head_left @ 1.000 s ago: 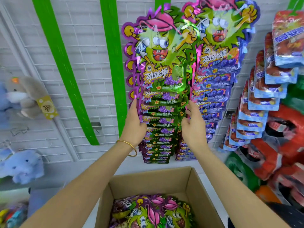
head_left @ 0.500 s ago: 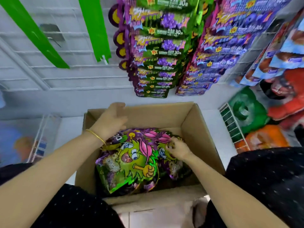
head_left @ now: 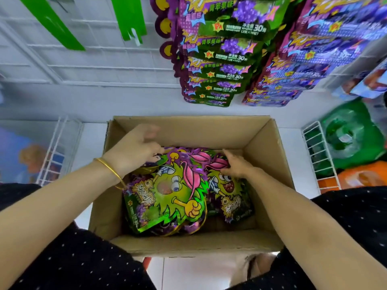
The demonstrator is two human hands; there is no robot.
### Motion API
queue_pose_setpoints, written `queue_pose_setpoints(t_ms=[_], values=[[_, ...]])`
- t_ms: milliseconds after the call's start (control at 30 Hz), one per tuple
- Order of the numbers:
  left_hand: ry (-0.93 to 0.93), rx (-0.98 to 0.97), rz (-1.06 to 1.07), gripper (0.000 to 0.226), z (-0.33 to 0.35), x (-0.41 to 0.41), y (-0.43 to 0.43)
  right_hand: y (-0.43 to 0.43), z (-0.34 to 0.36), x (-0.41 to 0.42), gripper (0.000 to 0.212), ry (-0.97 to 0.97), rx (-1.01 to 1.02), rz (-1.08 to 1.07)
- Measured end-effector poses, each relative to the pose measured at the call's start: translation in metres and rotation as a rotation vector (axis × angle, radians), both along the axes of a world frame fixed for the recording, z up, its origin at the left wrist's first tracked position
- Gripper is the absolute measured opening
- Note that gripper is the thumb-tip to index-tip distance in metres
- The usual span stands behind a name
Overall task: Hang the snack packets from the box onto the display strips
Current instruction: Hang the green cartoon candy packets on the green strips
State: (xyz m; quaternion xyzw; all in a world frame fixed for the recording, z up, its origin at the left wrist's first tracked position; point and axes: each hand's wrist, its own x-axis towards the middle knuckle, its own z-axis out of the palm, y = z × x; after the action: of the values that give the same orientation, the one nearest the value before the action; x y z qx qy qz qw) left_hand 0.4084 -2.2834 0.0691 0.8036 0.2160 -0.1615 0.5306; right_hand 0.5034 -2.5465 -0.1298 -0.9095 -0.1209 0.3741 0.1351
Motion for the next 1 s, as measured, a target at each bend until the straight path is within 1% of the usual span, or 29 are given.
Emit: queue_pose_setpoints(t_ms=[133, 167, 267, 333, 400, 433, 500, 567, 667, 700, 767, 833, 867, 900, 933, 967, 1000], values=[[0.002, 0.005, 0.010, 0.056, -0.004, 0.001, 0.003, -0.002, 0.005, 0.009, 0.083, -0.062, 0.020, -0.056], [0.002, 0.004, 0.007, 0.056, -0.004, 0.002, 0.003, -0.003, 0.009, 0.010, 0.077, -0.056, 0.009, -0.047], [0.002, -0.021, -0.009, 0.054, -0.004, 0.005, -0.001, -0.006, 0.028, 0.013, 0.043, -0.065, 0.011, 0.091], [-0.009, -0.022, -0.046, 0.052, -0.002, 0.007, -0.007, -0.006, 0.055, 0.013, 0.033, -0.088, 0.062, 0.150], [-0.029, -0.008, -0.106, 0.050, 0.001, 0.008, -0.015, -0.007, 0.091, 0.015, 0.026, -0.002, 0.135, 0.142], [-0.051, 0.004, -0.146, 0.049, 0.003, 0.007, -0.019, -0.008, 0.112, 0.015, 0.023, 0.062, 0.153, 0.140], [-0.127, 0.066, -0.263, 0.047, 0.009, 0.008, -0.030, -0.010, 0.152, 0.014, 0.028, 0.115, 0.144, 0.177], [-0.203, 0.119, -0.396, 0.049, 0.017, 0.006, -0.042, -0.013, 0.187, 0.009, 0.031, 0.080, 0.152, 0.194], [-0.284, 0.148, -0.536, 0.056, 0.031, 0.005, -0.060, -0.017, 0.230, -0.004, 0.034, -0.041, 0.227, 0.182], [-0.310, 0.138, -0.540, 0.055, 0.037, 0.005, -0.065, -0.018, 0.244, -0.010, 0.033, -0.078, 0.261, 0.173], [-0.374, 0.092, -0.488, 0.048, 0.055, 0.008, -0.072, -0.019, 0.275, -0.019, 0.023, -0.122, 0.356, 0.122], [-0.460, 0.083, -0.436, 0.029, 0.082, 0.013, -0.074, -0.017, 0.309, -0.025, 0.020, -0.160, 0.485, 0.041], [-0.497, 0.087, -0.431, 0.013, 0.098, 0.016, -0.073, -0.015, 0.325, -0.025, 0.021, -0.192, 0.545, 0.007], [-0.532, 0.094, -0.434, 0.009, 0.116, 0.020, -0.072, -0.013, 0.341, -0.025, 0.020, -0.225, 0.608, -0.018], [-0.568, 0.106, -0.441, 0.022, 0.137, 0.024, -0.070, -0.011, 0.357, -0.023, 0.019, -0.257, 0.669, -0.047], [-0.607, 0.118, -0.458, 0.031, 0.159, 0.028, -0.068, -0.008, 0.375, -0.021, 0.016, -0.292, 0.719, -0.069], [-0.629, 0.137, -0.478, 0.033, 0.184, 0.033, -0.066, -0.006, 0.393, -0.017, 0.013, -0.332, 0.750, -0.076]])
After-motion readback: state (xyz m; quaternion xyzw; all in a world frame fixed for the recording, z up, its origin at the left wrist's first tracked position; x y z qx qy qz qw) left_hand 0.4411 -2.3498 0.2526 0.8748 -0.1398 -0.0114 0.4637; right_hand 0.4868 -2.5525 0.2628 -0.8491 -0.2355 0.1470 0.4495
